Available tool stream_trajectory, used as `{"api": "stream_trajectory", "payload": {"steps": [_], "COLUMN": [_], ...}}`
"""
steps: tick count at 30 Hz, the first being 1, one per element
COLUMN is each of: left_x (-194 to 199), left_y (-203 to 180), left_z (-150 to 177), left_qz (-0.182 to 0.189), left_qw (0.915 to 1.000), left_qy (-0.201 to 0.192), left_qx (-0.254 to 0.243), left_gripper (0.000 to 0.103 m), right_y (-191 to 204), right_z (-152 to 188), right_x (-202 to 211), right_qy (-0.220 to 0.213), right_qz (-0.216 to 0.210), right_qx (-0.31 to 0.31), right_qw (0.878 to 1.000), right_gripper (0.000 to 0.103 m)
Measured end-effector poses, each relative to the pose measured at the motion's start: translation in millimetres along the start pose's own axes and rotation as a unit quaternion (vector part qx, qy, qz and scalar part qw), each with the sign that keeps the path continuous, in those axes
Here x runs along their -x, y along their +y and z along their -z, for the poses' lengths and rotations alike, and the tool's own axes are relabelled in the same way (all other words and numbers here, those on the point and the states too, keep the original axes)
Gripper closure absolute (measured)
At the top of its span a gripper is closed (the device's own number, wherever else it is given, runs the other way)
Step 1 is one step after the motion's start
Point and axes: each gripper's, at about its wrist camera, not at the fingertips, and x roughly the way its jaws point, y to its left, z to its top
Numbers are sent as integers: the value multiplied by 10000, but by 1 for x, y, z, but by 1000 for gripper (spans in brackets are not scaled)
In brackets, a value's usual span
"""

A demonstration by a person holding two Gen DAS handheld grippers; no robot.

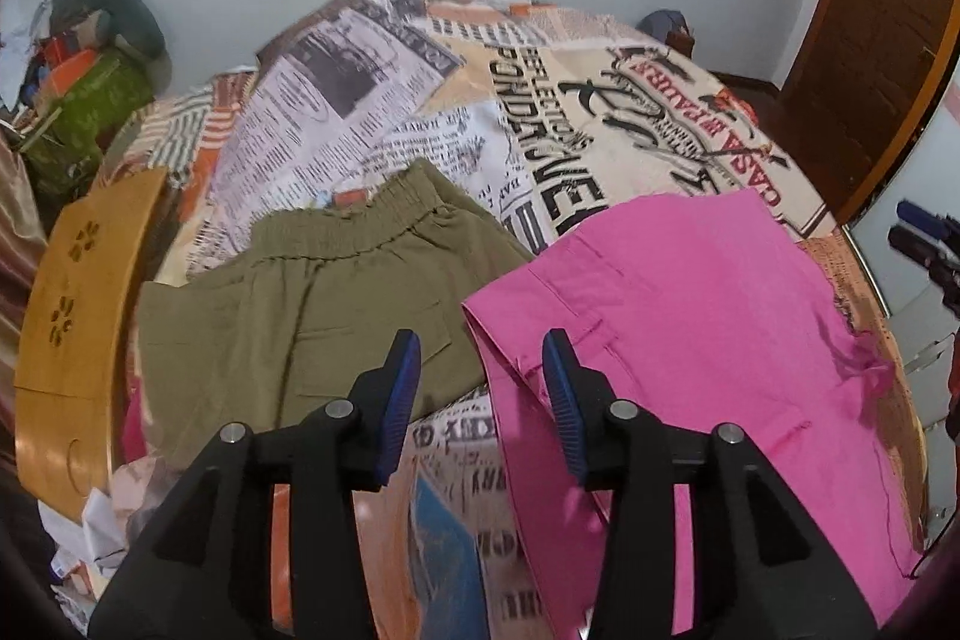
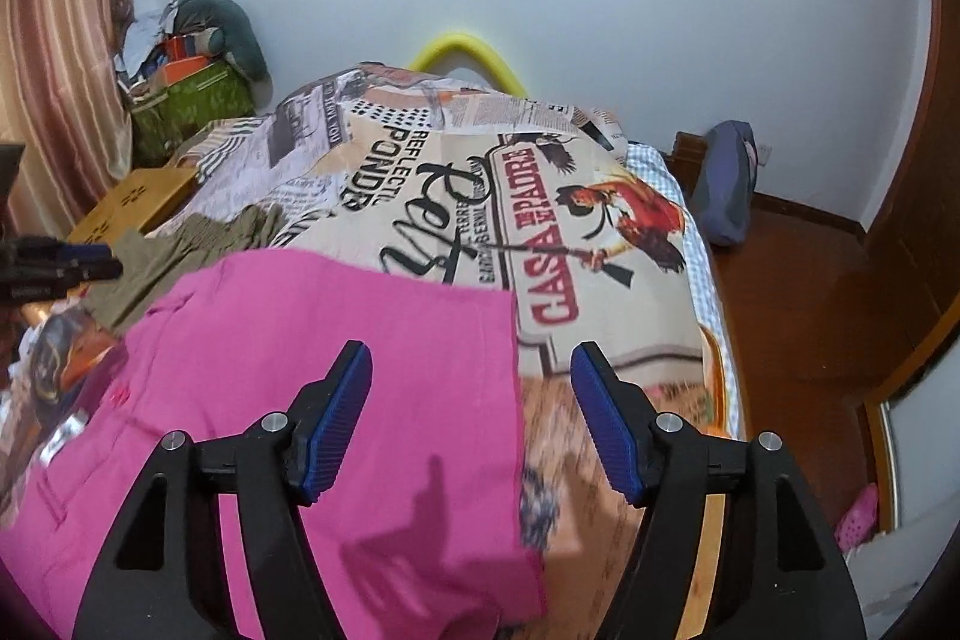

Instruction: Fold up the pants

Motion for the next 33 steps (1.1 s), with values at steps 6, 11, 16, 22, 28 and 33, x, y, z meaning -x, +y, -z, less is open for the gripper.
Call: {"api": "stream_trajectory", "payload": {"steps": [6, 11, 16, 22, 28, 33], "left_x": [-46, -77, -90, -94, -98, -94], "left_y": [3, 7, 8, 8, 6, -5], "left_z": [-3, -3, -3, -5, -4, -6], "left_qz": [80, 292, 460, 610, 804, 531], "left_qw": [9995, 9976, 9966, 9959, 9943, 9964], "left_qy": [312, 615, 667, 661, 695, 619], "left_qx": [16, 137, 115, -58, -40, -231], "left_gripper": [61, 61, 61, 61, 74, 94], "right_y": [-10, -15, -26, -32, -26, -17], "right_z": [-6, -1, -5, -11, -18, -20], "right_x": [-47, -92, -112, -140, -147, -143], "right_qy": [309, 754, 878, 1079, 1136, 1100], "right_qz": [-123, -128, -290, -391, -382, -179], "right_qx": [42, 219, 84, -158, -54, 110], "right_qw": [9994, 9968, 9957, 9933, 9928, 9937], "right_gripper": [38, 38, 38, 43, 81, 97]}}
